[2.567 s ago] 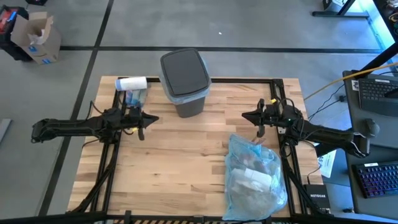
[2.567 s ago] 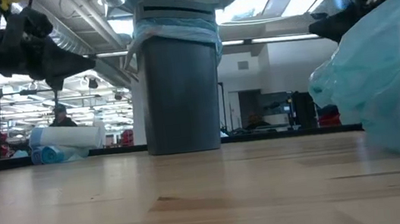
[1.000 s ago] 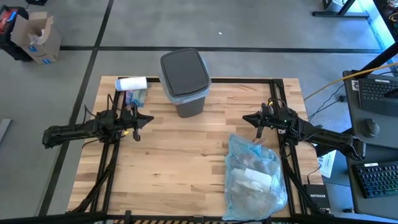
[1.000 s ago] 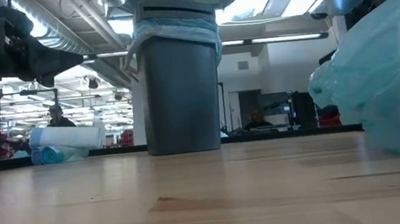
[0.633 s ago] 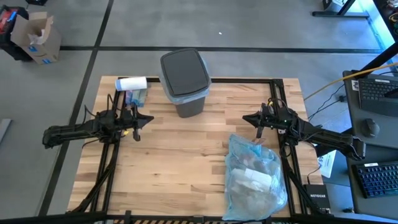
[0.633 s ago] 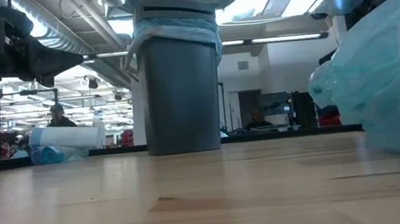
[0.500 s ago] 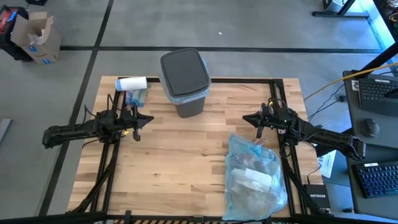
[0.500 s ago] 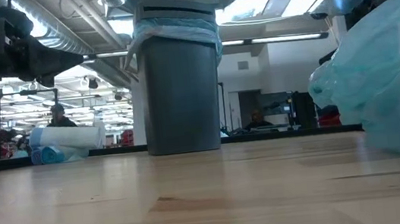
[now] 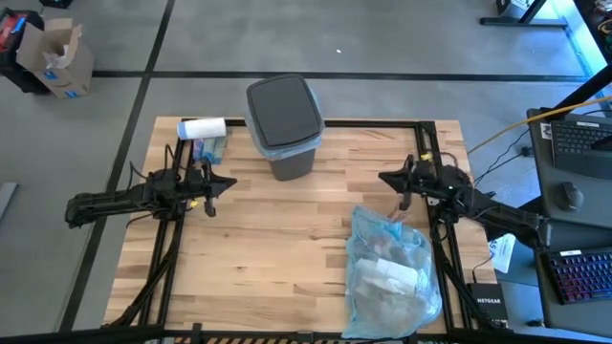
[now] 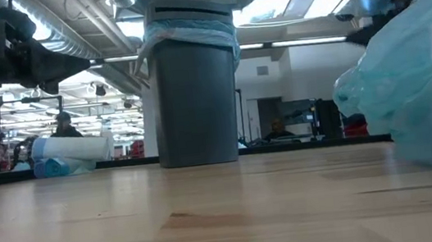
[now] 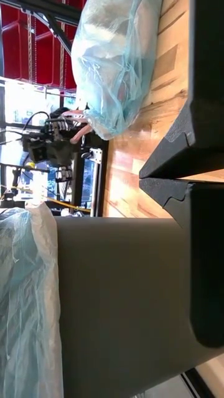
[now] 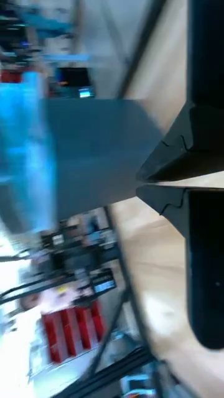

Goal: Pick and place trash into bin
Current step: Return to Home Position

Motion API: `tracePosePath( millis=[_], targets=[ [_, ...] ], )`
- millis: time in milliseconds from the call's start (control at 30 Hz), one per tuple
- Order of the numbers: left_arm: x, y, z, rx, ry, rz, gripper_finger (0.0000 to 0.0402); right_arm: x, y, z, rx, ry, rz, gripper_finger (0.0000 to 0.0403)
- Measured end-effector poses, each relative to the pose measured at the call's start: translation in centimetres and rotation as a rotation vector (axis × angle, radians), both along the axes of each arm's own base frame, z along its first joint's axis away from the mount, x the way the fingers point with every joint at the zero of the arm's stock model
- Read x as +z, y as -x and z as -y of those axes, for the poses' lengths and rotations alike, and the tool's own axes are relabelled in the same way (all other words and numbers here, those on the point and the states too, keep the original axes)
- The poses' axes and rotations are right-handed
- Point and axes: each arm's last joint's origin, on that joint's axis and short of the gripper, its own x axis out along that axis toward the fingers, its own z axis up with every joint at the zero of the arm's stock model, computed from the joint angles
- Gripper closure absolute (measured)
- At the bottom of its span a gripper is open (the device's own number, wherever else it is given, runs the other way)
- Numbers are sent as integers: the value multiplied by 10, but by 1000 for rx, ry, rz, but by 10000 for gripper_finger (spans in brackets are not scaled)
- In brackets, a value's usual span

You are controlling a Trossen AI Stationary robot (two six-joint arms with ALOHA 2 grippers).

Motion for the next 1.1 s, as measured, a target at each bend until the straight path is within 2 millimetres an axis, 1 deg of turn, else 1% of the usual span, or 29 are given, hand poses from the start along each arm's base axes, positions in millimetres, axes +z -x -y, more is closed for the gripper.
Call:
tracePosePath(
  millis=[100,233,1100],
  targets=[
    [0,0,0,0,0,0,398,9,3,-1,2,35,89,388],
    [0,0,0,0,1,-2,398,12,3,-2,7,47,119,388],
    [-1,0,0,0,1,-5,398,6,2,-2,13,20,52,388]
  ],
)
